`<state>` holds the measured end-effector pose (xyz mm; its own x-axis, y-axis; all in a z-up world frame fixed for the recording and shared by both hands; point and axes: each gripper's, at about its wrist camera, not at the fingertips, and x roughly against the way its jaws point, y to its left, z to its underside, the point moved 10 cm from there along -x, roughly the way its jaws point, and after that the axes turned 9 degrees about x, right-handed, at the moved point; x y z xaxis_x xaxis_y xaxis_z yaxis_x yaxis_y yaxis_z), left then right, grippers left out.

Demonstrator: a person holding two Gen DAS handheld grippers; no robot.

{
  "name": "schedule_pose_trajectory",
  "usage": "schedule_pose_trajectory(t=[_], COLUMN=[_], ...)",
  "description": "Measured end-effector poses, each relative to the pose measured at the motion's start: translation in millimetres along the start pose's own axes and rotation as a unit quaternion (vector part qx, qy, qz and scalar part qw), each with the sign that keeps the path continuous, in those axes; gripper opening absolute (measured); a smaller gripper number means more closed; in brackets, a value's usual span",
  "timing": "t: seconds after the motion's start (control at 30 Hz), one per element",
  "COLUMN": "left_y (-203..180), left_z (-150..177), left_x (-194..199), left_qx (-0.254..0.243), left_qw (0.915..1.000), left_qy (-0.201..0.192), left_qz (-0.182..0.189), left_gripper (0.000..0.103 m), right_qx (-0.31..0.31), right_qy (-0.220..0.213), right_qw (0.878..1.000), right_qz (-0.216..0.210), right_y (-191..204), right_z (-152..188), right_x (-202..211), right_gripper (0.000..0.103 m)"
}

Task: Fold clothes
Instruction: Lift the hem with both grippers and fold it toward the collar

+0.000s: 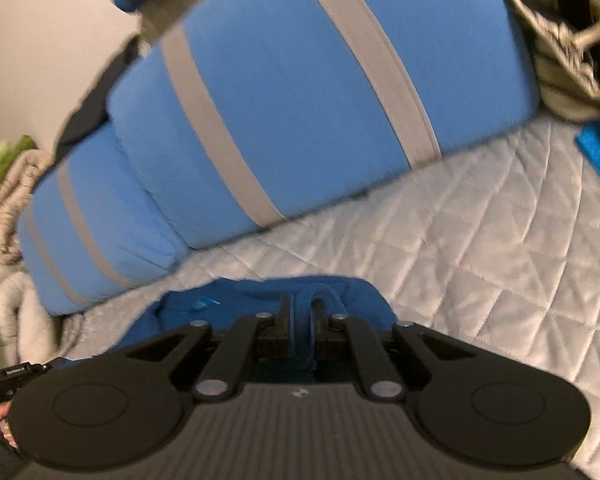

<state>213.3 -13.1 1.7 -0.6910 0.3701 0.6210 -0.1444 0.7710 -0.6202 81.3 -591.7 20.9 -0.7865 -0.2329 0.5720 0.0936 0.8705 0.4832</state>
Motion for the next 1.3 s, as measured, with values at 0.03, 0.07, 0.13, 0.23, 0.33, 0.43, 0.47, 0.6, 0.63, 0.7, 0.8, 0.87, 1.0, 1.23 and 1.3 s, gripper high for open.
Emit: schedule_pose_trajectory(t=[0.03, 0.07, 0.13, 0.23, 0.33, 0.43, 0.47, 0.6, 0.63, 0.7, 0.8, 0.87, 1.0, 1.23, 1.3], left_y=[3.3, 6.5, 10.0, 11.2, 11.0, 12.4, 13.6, 14.2, 14.1, 13.2, 14.4, 14.5, 8.8, -11.8, -14.2], left_z=[2.5, 5.0, 7.4, 10.2, 17.6, 29.8, 33.5, 40.4, 41.4, 43.5, 46.0, 45.2, 40.4, 30.1, 24.2], left_x=[-1.4, -2.8, 1.0, 12.1, 20.4, 22.9, 22.2, 23.6, 24.1, 24.9, 25.6, 29.6, 41.8, 49.1, 42.7], left_qx=[0.003, 0.005, 0.007, 0.012, 0.005, 0.000, 0.000, -0.009, -0.010, -0.016, -0.012, 0.007, 0.026, -0.012, -0.030], left_qw=[1.0000, 0.9999, 0.9999, 0.9997, 0.9994, 0.9986, 0.9984, 0.9980, 0.9979, 0.9976, 0.9962, 0.9953, 0.9948, 0.9964, 0.9962], left_qy=[0.004, 0.008, 0.012, 0.021, 0.032, 0.051, 0.056, 0.061, 0.062, 0.068, 0.086, 0.096, 0.097, 0.081, 0.081], left_qz=[-0.003, -0.005, 0.000, 0.010, 0.010, 0.012, 0.013, 0.011, 0.011, 0.009, -0.006, -0.001, 0.018, 0.020, 0.012], left_gripper=[0.012, 0.012, 0.020, 0.036, 0.044, 0.044, 0.044, 0.043, 0.043, 0.043, 0.017, 0.011, 0.006, 0.005, 0.005], right_qx=[-0.003, -0.006, -0.011, -0.015, -0.022, -0.028, -0.029, -0.025, -0.023, -0.020, -0.018, -0.014, -0.005, -0.046, -0.056], right_qy=[0.005, 0.011, 0.019, 0.017, 0.018, 0.026, 0.030, 0.046, 0.048, 0.053, 0.058, 0.061, 0.066, 0.060, 0.052], right_qw=[1.000, 1.000, 1.000, 1.000, 1.000, 0.999, 0.999, 0.998, 0.998, 0.998, 0.998, 0.997, 0.997, 0.996, 0.995], right_qz=[0.004, 0.007, 0.012, 0.009, 0.002, -0.011, -0.017, -0.033, -0.035, -0.036, -0.034, -0.035, -0.041, -0.055, -0.059], right_y=[-3.4, -6.8, -12.5, -15.6, -18.6, -18.9, -17.6, -10.3, -7.8, -4.0, -0.2, 3.2, 11.1, 8.9, 8.7], right_z=[1.8, 3.6, 7.2, 12.1, 17.6, 25.8, 29.1, 44.9, 47.9, 52.5, 56.8, 58.8, 60.4, 62.2, 59.0], right_x=[-8.3, -16.5, -28.1, -19.4, -11.3, -4.4, -2.8, -1.6, -2.4, -5.4, -11.7, -14.8, -17.9, -17.4, -17.4], right_gripper=[0.018, 0.023, 0.046, 0.063, 0.068, 0.068, 0.068, 0.068, 0.068, 0.068, 0.065, 0.046, 0.021, 0.014, 0.013])
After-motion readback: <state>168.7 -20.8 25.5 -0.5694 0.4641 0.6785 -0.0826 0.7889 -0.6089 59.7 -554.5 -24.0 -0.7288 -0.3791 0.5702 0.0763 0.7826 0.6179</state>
